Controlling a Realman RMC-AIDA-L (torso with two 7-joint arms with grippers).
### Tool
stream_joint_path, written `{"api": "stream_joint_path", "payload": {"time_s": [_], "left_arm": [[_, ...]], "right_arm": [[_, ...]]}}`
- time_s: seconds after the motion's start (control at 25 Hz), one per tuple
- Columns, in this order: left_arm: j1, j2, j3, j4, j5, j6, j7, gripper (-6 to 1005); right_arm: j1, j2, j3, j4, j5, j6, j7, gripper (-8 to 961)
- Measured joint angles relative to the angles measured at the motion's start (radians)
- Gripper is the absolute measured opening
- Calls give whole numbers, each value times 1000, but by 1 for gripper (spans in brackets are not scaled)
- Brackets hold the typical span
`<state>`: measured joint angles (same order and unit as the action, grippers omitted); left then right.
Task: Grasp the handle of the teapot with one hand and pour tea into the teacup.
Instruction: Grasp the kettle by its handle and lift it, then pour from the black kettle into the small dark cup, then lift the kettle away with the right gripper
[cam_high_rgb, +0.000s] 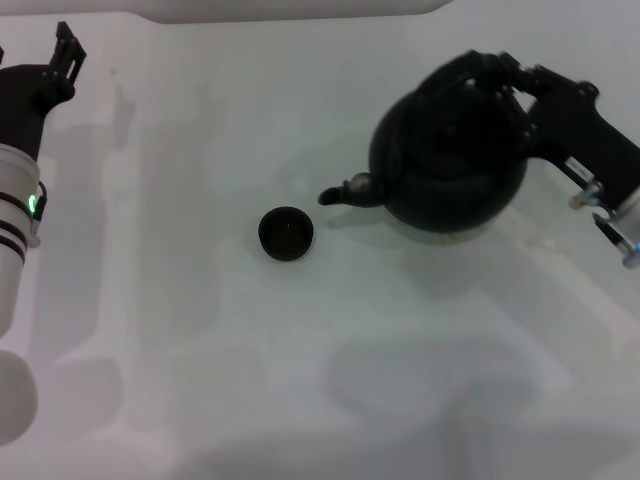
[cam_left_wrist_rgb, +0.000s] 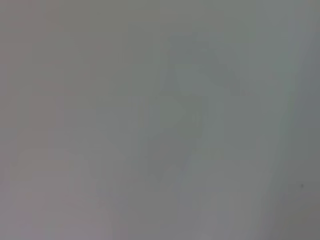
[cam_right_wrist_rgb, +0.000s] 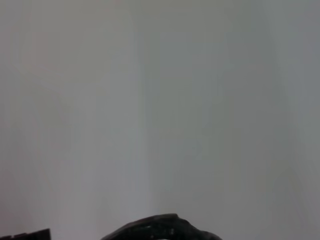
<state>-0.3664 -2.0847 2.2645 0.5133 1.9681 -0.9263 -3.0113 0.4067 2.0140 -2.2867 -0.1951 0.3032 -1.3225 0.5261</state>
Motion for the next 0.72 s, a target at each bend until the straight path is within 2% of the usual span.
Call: {"api": "stream_joint_path", "payload": {"time_s": [0.12, 0.4, 0.72], "left_arm": [[3, 0, 17, 1, 0, -2, 0, 880], [15, -1, 29, 3, 0, -1, 0, 880], [15, -1, 39, 4, 0, -4, -1, 880]], "right_arm": [[24, 1, 2, -15, -5, 4, -54, 202], [30, 3, 10, -89, -6, 80, -173, 189], [35, 6, 12, -116, 1, 114, -267, 176]]}}
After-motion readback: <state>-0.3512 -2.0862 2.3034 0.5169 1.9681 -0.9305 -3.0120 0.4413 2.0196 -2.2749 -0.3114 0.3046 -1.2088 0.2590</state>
